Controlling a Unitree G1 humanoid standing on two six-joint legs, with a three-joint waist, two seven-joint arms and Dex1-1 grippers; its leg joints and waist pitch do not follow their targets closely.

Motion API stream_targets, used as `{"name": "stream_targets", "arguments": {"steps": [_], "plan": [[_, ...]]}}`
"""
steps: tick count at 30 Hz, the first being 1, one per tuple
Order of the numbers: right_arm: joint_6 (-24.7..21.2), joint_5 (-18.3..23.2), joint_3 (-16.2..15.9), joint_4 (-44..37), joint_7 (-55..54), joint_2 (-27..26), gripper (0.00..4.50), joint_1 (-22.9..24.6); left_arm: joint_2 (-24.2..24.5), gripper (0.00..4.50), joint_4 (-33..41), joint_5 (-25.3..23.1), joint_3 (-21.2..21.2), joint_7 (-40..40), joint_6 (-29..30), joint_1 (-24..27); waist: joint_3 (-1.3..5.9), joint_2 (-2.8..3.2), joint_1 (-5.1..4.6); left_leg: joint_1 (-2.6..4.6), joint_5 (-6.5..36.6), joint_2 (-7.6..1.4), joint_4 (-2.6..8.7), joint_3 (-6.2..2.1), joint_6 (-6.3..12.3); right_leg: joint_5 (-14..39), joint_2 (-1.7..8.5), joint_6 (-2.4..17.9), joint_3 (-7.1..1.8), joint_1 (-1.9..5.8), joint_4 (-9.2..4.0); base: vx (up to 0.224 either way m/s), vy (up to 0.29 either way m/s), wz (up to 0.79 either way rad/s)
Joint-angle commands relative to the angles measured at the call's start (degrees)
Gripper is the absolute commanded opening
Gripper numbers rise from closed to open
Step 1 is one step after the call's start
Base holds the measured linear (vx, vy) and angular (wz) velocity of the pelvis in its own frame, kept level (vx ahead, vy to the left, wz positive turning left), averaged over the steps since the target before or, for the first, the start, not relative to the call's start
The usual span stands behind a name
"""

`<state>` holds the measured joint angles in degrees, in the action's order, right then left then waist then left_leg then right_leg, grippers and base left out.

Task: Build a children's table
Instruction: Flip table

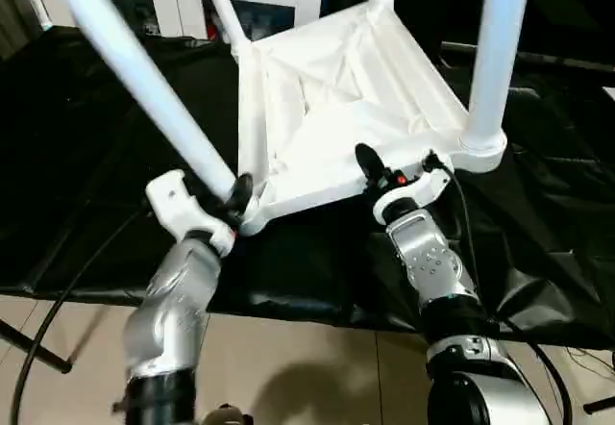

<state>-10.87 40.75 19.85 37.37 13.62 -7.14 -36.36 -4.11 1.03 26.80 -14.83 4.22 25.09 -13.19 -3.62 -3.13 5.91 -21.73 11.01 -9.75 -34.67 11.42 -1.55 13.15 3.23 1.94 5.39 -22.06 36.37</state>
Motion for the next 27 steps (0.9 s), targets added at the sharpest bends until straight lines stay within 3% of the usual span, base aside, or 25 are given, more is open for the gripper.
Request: {"name": "stream_targets", "arguments": {"steps": [1,8,10,12,13,14,16,17,22,27], "plan": [[3.6,-1.7,2.3,-1.1,-2.1,1.2,2.2,-2.5,0.1,3.76,1.1,0.7,-2.5,0.0,-0.4,1.9,4.13,0.18,0.03,1.21,1.8,-4.59,3.67,-2.01,2.67,-3.5,6.43,9.9,-4.18,2.88,-3.43,0.0,0.0,0.0],[4.3,-2.6,1.5,-3.1,-3.0,2.7,2.12,-3.3,4.6,3.76,2.0,3.5,-3.6,6.1,0.6,6.6,4.01,0.16,-0.06,1.18,2.8,-4.45,3.83,-1.96,1.56,-1.7,6.29,8.9,-4.26,2.74,-3.54,0.0,0.0,0.0],[4.3,-3.6,0.8,-4.0,-3.2,3.1,2.1,-3.2,7.1,3.76,2.1,2.8,-2.3,8.6,1.7,8.3,3.9,0.15,-0.16,1.15,3.6,-4.32,3.92,-1.94,1.2,0.3,6.22,8.1,-4.29,2.71,-3.66,0.0,0.0,0.0],[4.1,-4.2,0.3,-4.5,-3.5,3.3,2.09,-3.0,8.8,3.76,2.2,2.2,-1.1,10.6,2.0,9.7,3.87,0.39,0.01,1.66,4.4,-4.45,3.92,-1.83,0.56,1.2,6.1,7.4,-4.35,2.27,-3.88,0.0,0.0,0.0],[2.6,-5.1,-0.2,-6.0,-4.9,4.0,2.09,-2.3,12.6,3.76,3.5,0.9,2.0,14.8,3.1,12.9,3.86,0.26,-0.07,1.53,4.3,-4.43,4.0,-1.88,0.43,1.2,6.02,7.2,-4.35,2.41,-3.8,0.0,0.0,0.0],[2.4,-5.3,-0.4,-6.3,-5.2,4.1,2.09,-2.1,13.3,3.76,3.9,0.6,2.6,15.6,3.3,13.5,3.87,0.41,0.15,1.64,3.9,-4.49,4.13,-1.99,0.33,1.2,5.92,6.5,-4.27,2.29,-3.7,0.0,0.0,0.0],[1.2,-6.5,-1.1,-7.7,-6.4,4.9,2.09,-1.2,16.1,3.76,5.6,0.0,5.0,18.9,4.2,15.7,3.62,0.59,0.59,2.44,5.8,-4.62,4.29,-1.66,-0.66,2.8,5.72,6.2,-4.33,1.47,-3.99,0.0,0.0,0.0],[0.3,-7.8,-1.5,-9.8,-8.5,5.4,2.09,-0.1,18.3,3.76,7.6,-1.1,7.0,20.8,3.7,16.8,3.55,0.59,0.63,2.51,6.6,-4.56,4.3,-1.55,-1.08,3.4,5.67,6.2,-4.4,1.39,-4.02,0.0,0.0,0.0],[-0.6,-11.9,-3.9,-14.1,-10.6,6.8,2.09,2.0,20.2,3.76,10.5,-4.6,10.7,21.5,0.3,15.2,3.52,0.47,0.72,1.95,9.1,-4.57,4.85,-1.85,-3.36,6.3,6.0,4.2,-4.59,1.84,-4.29,0.0,0.0,0.0],[-1.1,-17.5,-7.4,-17.6,-13.1,9.2,2.09,3.7,20.5,3.76,13.1,-7.2,13.1,21.6,-2.7,10.9,3.45,0.28,0.75,1.78,9.4,-4.31,4.83,-1.9,-3.82,8.4,6.01,2.9,-4.68,1.92,-4.57,0.0,0.0,0.0]]}}
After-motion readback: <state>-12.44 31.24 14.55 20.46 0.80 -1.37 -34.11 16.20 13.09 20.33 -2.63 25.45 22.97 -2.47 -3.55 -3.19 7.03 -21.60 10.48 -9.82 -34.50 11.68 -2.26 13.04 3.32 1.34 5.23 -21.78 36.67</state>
